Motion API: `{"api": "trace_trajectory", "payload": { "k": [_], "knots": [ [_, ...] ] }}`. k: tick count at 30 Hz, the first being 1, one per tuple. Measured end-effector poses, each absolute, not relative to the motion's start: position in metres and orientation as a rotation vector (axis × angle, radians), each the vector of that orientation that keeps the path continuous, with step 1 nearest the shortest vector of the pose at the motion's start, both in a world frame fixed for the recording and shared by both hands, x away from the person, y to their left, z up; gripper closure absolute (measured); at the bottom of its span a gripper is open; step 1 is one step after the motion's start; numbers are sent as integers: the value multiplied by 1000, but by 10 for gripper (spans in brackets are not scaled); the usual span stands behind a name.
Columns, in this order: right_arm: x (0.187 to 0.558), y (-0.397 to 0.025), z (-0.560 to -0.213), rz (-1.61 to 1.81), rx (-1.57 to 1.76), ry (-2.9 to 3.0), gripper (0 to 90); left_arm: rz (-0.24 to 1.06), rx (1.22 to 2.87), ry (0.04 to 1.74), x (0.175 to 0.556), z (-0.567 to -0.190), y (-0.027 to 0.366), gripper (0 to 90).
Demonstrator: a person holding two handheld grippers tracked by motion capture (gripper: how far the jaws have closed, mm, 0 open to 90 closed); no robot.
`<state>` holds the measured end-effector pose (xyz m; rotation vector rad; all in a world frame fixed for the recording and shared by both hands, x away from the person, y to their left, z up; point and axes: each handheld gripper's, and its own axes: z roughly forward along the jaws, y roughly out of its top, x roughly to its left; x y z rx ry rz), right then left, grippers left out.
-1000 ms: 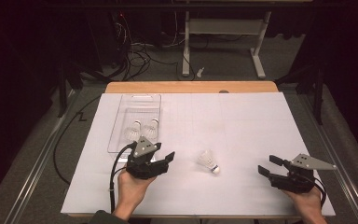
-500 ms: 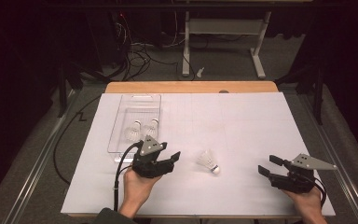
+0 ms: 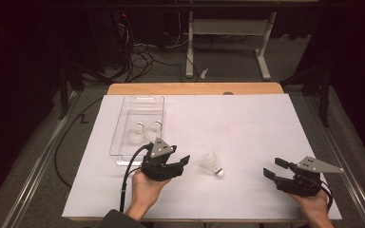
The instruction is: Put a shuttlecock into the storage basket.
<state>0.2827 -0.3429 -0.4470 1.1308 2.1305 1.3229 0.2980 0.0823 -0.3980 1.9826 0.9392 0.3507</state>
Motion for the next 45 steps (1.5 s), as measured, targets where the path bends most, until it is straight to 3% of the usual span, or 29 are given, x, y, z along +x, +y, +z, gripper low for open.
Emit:
{"api": "trace_trajectory", "payload": {
  "k": [45],
  "knots": [
    [283,-343,-447,1327,1130,2128,344,275,2009,899,312,-412,46,439]
  ]
}}
